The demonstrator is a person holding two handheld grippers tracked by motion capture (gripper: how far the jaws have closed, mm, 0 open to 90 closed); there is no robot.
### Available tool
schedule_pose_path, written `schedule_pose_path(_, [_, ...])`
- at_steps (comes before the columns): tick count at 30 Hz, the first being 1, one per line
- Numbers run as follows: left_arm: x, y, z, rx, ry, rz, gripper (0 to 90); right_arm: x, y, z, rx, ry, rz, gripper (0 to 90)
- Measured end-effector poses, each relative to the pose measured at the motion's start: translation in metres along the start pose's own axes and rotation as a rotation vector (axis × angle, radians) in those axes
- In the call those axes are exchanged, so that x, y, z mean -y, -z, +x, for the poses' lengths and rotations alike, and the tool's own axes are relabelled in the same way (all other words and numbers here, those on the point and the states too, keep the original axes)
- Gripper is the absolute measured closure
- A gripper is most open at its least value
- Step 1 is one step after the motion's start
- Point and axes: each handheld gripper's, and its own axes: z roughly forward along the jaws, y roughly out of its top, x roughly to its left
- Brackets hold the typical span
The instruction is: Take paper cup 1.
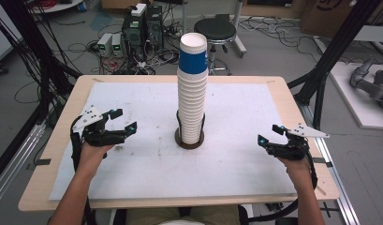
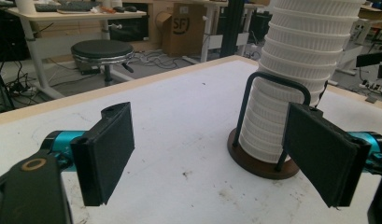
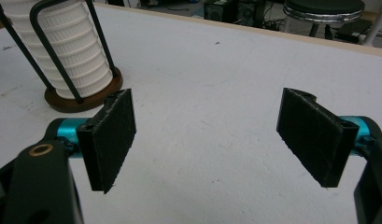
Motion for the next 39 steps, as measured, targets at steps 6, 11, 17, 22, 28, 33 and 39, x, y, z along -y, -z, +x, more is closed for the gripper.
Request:
schedule_pose_path(6, [0.0, 0.0, 0.002, -0.002, 0.005, -0.006, 16.9, -0.001, 0.002, 0.001, 0.001, 0.005, -0.002, 20.1])
schedule_pose_path(11, [0.0, 0.001, 0.002, -0.001, 0.002, -0.015, 16.9, -0.003, 0.002, 0.003, -0.008, 0.002, -0.019, 20.1])
schedule_pose_path(17, [0.0, 0.001, 0.001, 0.01, -0.004, -0.03, 16.9, -0.006, 0.005, 0.007, -0.012, 0.007, -0.037, 20.1])
schedule_pose_path(22, [-0.001, 0.0, -0.002, 0.026, -0.01, -0.034, 16.9, -0.011, 0.009, 0.01, -0.024, 0.004, -0.062, 20.1])
schedule_pose_path(28, [-0.001, -0.001, -0.006, 0.047, -0.014, -0.034, 16.9, -0.025, 0.009, 0.021, -0.073, 0.01, -0.113, 20.1])
schedule_pose_path(33, [-0.002, -0.005, -0.009, 0.062, -0.016, -0.025, 16.9, -0.044, 0.005, 0.035, -0.131, 0.051, -0.131, 20.4])
schedule_pose_path(39, [-0.001, -0.004, -0.009, 0.067, -0.009, -0.026, 17.0, -0.063, -0.004, 0.051, -0.183, 0.085, -0.166, 20.4])
